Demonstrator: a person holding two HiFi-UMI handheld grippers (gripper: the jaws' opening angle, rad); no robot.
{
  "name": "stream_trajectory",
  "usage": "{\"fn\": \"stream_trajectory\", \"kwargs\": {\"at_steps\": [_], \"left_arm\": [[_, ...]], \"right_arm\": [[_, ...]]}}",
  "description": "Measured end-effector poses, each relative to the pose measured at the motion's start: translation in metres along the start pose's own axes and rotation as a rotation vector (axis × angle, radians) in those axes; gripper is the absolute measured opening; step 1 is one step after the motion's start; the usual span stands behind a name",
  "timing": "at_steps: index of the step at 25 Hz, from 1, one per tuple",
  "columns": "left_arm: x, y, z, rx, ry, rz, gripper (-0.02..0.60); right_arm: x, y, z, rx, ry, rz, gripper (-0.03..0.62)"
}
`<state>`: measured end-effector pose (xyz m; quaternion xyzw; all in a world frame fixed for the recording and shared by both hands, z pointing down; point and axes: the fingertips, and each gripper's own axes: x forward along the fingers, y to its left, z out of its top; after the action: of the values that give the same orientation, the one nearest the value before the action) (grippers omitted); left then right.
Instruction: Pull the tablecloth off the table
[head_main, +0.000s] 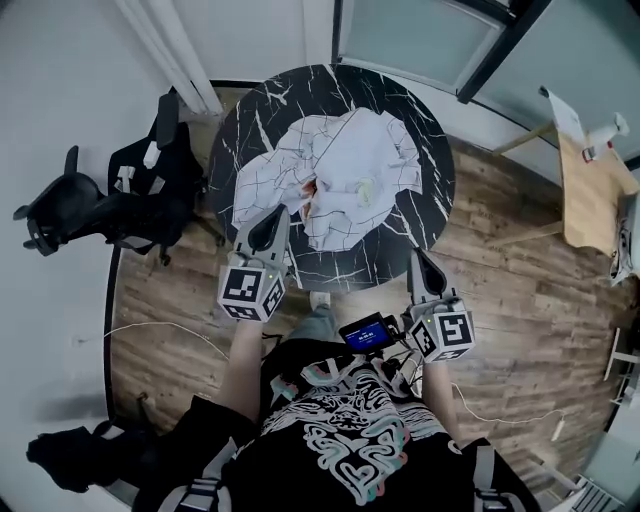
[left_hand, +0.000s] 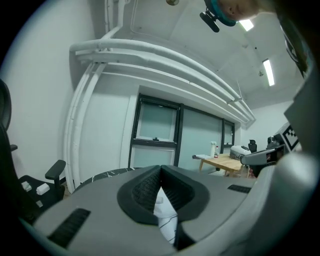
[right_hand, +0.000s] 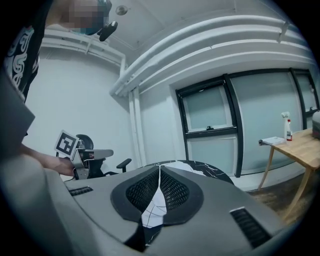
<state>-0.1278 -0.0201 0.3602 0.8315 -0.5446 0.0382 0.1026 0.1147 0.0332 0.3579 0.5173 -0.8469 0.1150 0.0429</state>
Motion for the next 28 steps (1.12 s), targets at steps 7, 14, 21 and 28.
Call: {"fn": "stream_trajectory", "kwargs": {"at_steps": [7, 14, 21, 28], "left_arm": [[0.031, 0.034, -0.011, 0.017, 0.043, -0.032, 0.028], [0.049, 0.053, -0.023, 0.070, 0.094, -0.071, 0.076], [0.058, 0.061, -0.035, 0.126, 0.133, -0.085, 0.152], [0.067, 0.063, -0.039, 0.186, 0.151, -0.104, 0.163]], "right_arm": [[0.048, -0.001, -0.007, -0.001, 0.060, -0.004, 0.028], [0.067, -0.010, -0.011, 0.040, 0.083, -0.027, 0.049], [0.067, -0.023, -0.014, 0.099, 0.069, -0.074, 0.072], [0.072, -0.032, -0.020, 0.113, 0.061, -0.093, 0.077]]}}
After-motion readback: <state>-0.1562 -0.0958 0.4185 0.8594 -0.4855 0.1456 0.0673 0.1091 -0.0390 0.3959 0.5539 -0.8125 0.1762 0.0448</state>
